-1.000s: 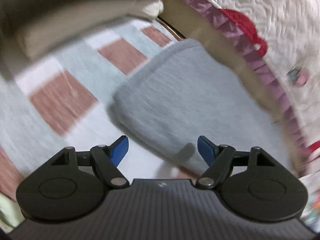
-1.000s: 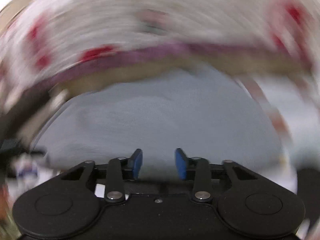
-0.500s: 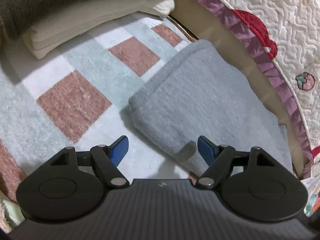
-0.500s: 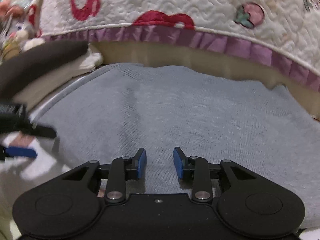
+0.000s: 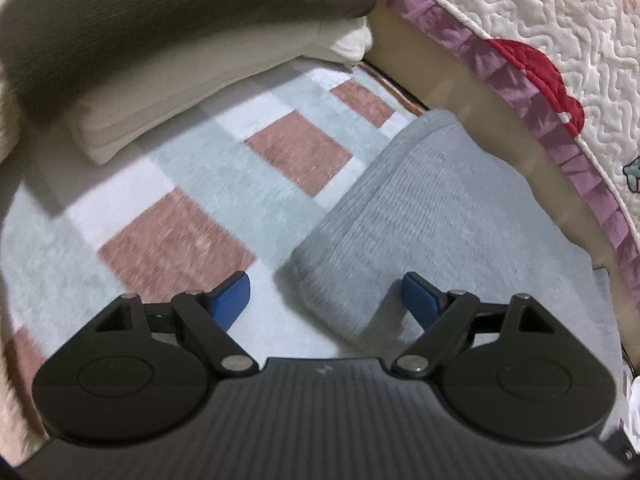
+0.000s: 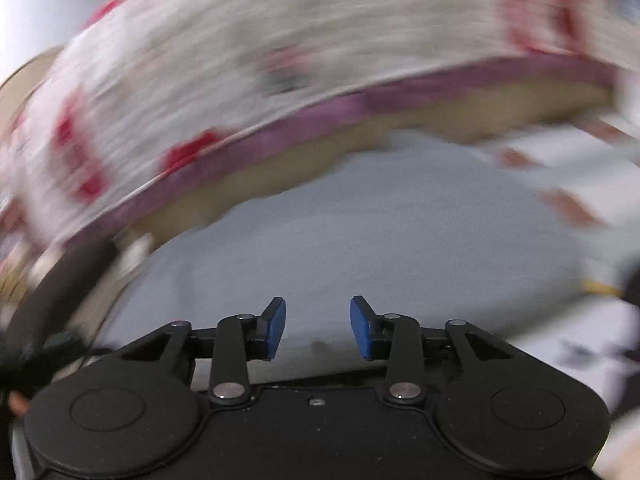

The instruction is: Fold clothes

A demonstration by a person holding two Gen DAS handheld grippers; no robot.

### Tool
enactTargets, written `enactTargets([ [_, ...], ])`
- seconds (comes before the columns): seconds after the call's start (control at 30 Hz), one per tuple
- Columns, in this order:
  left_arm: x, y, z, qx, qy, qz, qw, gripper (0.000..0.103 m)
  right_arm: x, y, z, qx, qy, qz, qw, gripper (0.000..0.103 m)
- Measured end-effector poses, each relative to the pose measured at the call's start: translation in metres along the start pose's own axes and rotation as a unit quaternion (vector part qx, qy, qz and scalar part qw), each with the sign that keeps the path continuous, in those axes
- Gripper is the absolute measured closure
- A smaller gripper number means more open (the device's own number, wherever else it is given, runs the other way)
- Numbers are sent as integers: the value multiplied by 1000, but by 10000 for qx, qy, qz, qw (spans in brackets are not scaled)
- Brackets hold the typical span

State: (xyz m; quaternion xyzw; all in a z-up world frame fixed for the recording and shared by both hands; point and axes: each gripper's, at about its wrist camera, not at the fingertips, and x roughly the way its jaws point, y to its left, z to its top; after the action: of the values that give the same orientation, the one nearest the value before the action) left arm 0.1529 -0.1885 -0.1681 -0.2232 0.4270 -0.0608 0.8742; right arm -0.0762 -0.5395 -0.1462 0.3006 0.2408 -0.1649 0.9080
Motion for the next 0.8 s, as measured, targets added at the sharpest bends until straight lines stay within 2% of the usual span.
enactTargets([
  [0.03, 3, -1, 1, 7, -35, -54, 10000, 24, -6, -21, 2, 386, 24, -125, 9992, 58],
  [0.1, -1, -6, 4, 184, -186, -64, 9996, 73, -13, -52, 1, 953, 43, -292, 9950, 56],
  [0.17, -6, -12, 6, 395, -353, -53, 9986, 88, -20, -83, 1, 1507, 63, -457, 9875, 52],
  [0.23, -12, -18, 8, 604, -519, -43, 9968, 88, -16, -90, -2, 1523, 112, -623, 9863, 46],
  [0.3, -16, -21, 8, 738, -537, 26, 9958, 88, -3, -95, -2, 1751, 159, -522, 9830, 46],
  [0.33, -16, -19, 9, 654, -464, -12, 9968, 88, 3, -97, -3, 1868, 180, -469, 9811, 45],
  [0.43, -14, -2, 10, 39, -62, -347, 9994, 87, 22, -107, 2, 2498, -59, -172, 9681, 42],
  [0.57, -15, 12, 6, -624, 301, -957, 9930, 81, 46, -120, 12, 3153, -305, 13, 9485, 41],
  [0.67, -13, 12, 3, -762, 389, -1042, 9909, 62, 61, -109, 26, 2732, -323, -169, 9613, 41],
  [0.73, -12, 13, 0, -877, 493, -1024, 9896, 61, 57, -102, 31, 2363, -548, -101, 9701, 69],
  [0.77, -13, 14, -1, -950, 533, -1038, 9886, 53, 52, -98, 33, 2108, -715, -47, 9749, 77],
  [0.8, -12, 15, -2, -1003, 586, -1032, 9879, 41, 47, -93, 35, 1845, -880, 4, 9789, 79],
])
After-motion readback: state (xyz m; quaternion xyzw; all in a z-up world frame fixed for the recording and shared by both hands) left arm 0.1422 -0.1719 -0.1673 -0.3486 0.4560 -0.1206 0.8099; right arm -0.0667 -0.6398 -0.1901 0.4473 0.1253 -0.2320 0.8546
